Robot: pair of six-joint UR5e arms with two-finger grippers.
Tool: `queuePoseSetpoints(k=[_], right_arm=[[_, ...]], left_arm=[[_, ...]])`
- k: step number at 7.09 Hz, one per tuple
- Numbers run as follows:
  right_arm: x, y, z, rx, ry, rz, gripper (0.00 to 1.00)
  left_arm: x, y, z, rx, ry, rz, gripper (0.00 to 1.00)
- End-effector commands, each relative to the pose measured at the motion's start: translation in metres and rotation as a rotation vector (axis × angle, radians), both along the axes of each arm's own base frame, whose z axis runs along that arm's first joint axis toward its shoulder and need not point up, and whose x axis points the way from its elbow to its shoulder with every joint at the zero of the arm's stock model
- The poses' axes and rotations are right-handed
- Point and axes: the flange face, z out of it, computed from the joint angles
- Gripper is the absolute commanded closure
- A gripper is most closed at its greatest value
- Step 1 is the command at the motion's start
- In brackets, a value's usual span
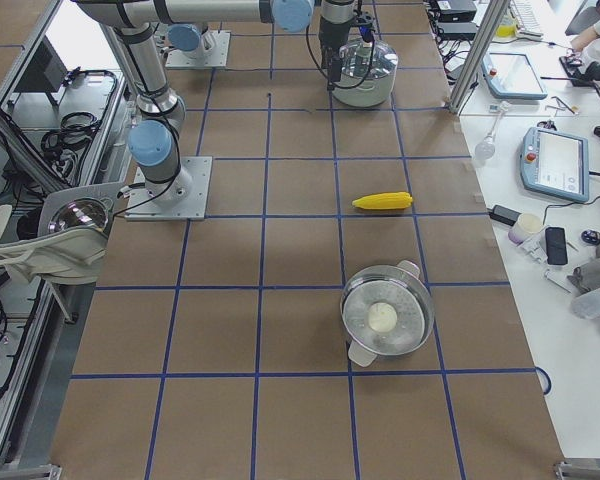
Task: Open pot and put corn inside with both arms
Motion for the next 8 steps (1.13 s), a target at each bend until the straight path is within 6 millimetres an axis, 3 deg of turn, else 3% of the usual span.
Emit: queuePoseSetpoints(k=[1,4,7,8], right_arm=[[0.0,0.0,0.0,0.0,0.002,-0.001,0.0],[-0.001,0.0,0.0,0.002,0.009,-0.001,0.0],[0.0,0.015,-0.002,0.1,-0.001,0.005,0.0],[0.0,0.014,0.01,0.064,-0.005,0.048,0.0]], left_arm=[[0.0,0.0,-0.002,0.0,0.001,0.0,0.0],[0.0,-0.001,0.004,-0.01,0.002,-0.002,0.0],[0.001,-0.001,0.005,-0.012,0.0,-0.008,0.0],[0.001,-0.001,0.005,-0.012,0.0,-0.009,0.0]])
